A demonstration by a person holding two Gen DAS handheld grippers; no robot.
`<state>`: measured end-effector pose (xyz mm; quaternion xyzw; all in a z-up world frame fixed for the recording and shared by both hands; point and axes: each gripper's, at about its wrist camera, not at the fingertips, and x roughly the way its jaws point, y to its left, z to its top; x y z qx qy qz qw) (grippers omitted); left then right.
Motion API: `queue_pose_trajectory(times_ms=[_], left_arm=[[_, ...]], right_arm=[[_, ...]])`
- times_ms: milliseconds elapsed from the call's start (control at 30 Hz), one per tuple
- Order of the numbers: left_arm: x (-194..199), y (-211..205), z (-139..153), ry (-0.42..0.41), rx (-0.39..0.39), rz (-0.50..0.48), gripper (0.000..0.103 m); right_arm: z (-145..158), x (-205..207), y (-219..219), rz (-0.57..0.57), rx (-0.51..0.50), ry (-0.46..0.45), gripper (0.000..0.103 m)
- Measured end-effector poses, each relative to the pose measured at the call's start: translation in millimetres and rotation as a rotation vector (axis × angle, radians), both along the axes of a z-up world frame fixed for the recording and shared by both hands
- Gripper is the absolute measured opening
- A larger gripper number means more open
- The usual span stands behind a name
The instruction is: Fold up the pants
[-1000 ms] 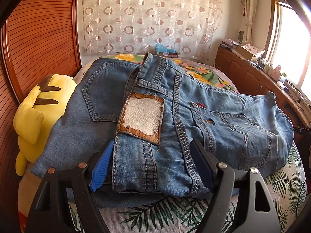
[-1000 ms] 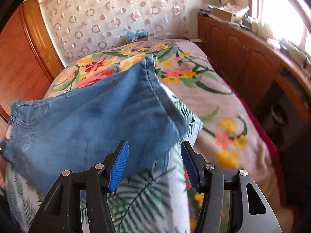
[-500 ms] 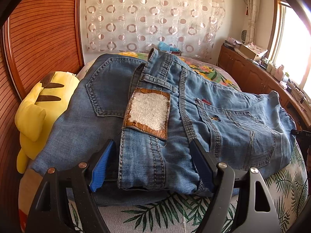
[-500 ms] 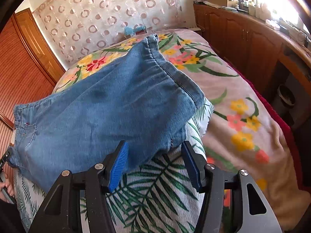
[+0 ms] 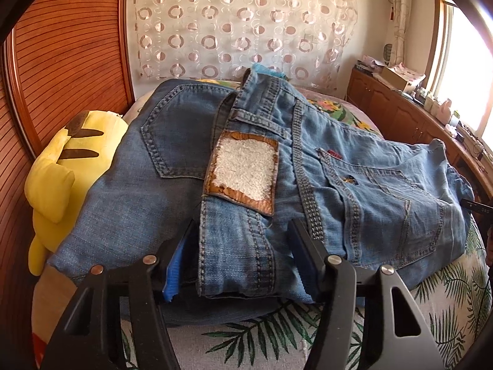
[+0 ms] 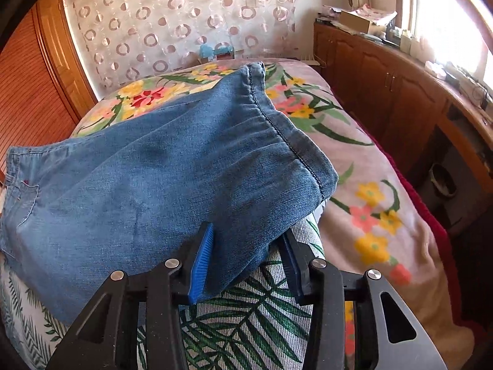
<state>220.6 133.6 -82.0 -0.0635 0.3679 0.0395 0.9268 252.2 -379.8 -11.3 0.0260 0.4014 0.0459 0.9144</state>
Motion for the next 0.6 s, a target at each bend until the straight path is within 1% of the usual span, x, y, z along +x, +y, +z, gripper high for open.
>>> queue_pose_trajectory(times_ms=[133,167,200,233,267,300,333,367,400,433,533,600], left_arm=[[-3,5,-2,0.003,-0.011,0.015,0.062],[-4,5,-3,0.005,-0.014,0.015,0.061],[-6,4,-3,0.001,-0.017,0.009,0.049],[-7,3,-3,-0.001,-0.026,-0.001,0.046],[-9,2,-1,-0.007,-0.015,0.009,0.04],[-11,1,1,-0.013,-0.004,0.016,0.036],[-11,0,3,-0.017,-0.006,0.01,0.032],[-13,1,5,-0.024,-0.018,0.005,0.027],[-15,1,8,-0.033,-0.026,0.0,0.024],[-16,0,10,-0.038,-0.026,-0.006,0.022],[-18,-6,18,-0.05,-0.001,-0.026,0.019],[-21,-9,26,-0.071,0.0,-0.035,0.016]], right_arm=[[0,-1,1,0.006,-0.018,-0.01,0.044],[-1,-2,1,0.007,-0.023,-0.014,0.044],[-1,-3,1,0.007,-0.027,-0.017,0.044],[0,-3,0,0.007,-0.029,-0.018,0.043],[0,-3,1,0.009,-0.028,-0.019,0.04],[0,-3,1,0.02,-0.014,-0.018,0.026],[1,-2,1,0.049,0.022,-0.014,0.014],[1,-2,3,0.062,0.029,-0.011,0.014],[3,-3,7,0.068,0.005,-0.019,0.013],[5,-4,10,0.08,-0.009,-0.036,0.013],[12,-4,9,0.09,0.01,-0.064,0.013],[17,-6,8,0.09,0.009,-0.088,0.012]])
